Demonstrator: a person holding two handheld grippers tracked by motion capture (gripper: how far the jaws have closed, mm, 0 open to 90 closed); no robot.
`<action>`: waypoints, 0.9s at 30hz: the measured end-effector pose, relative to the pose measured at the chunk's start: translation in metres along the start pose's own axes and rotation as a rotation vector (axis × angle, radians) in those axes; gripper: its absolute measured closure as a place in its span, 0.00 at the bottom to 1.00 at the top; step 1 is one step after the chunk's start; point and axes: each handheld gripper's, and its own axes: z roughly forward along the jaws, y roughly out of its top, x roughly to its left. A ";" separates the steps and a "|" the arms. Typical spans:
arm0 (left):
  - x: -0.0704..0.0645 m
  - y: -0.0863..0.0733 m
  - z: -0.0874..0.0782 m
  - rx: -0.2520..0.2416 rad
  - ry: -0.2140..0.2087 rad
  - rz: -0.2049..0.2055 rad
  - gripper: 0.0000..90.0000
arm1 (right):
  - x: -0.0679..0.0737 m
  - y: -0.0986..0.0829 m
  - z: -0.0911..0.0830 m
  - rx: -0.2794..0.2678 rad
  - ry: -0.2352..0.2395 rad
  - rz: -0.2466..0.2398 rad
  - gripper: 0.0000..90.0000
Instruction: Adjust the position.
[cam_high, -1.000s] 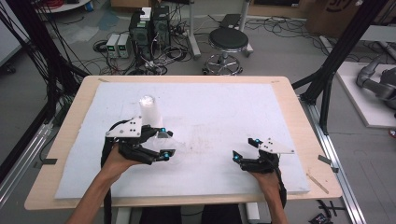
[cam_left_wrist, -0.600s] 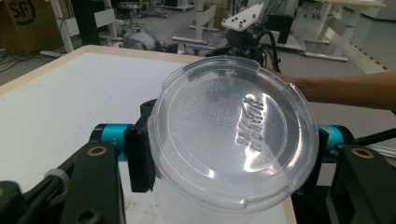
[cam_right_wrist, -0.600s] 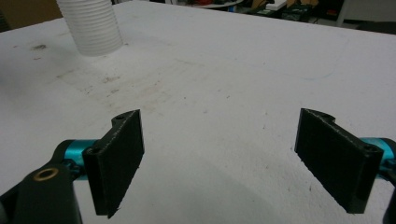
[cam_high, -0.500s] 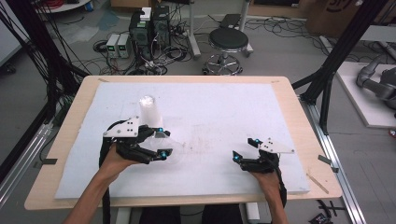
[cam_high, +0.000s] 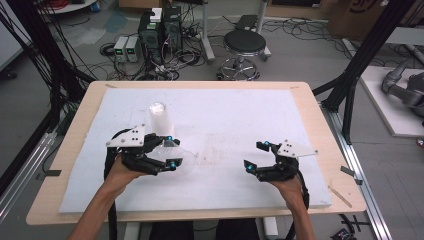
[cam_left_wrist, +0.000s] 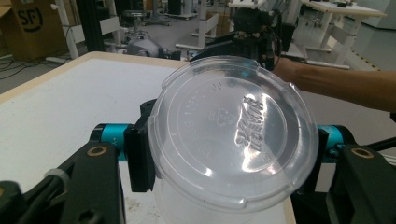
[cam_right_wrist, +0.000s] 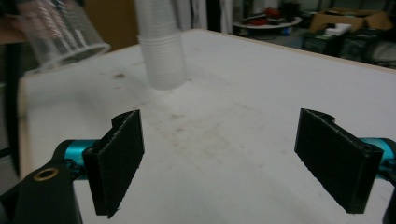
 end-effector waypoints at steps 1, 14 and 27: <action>0.000 0.000 0.000 -0.004 -0.002 -0.001 0.43 | 0.002 0.003 0.001 0.004 0.019 -0.008 0.18; -0.005 0.000 0.007 -0.043 -0.018 -0.025 0.43 | 0.023 0.039 0.012 -0.014 0.218 -0.082 0.18; -0.009 0.003 0.013 -0.098 -0.051 -0.044 0.43 | 0.047 0.067 0.046 -0.006 0.404 -0.155 0.18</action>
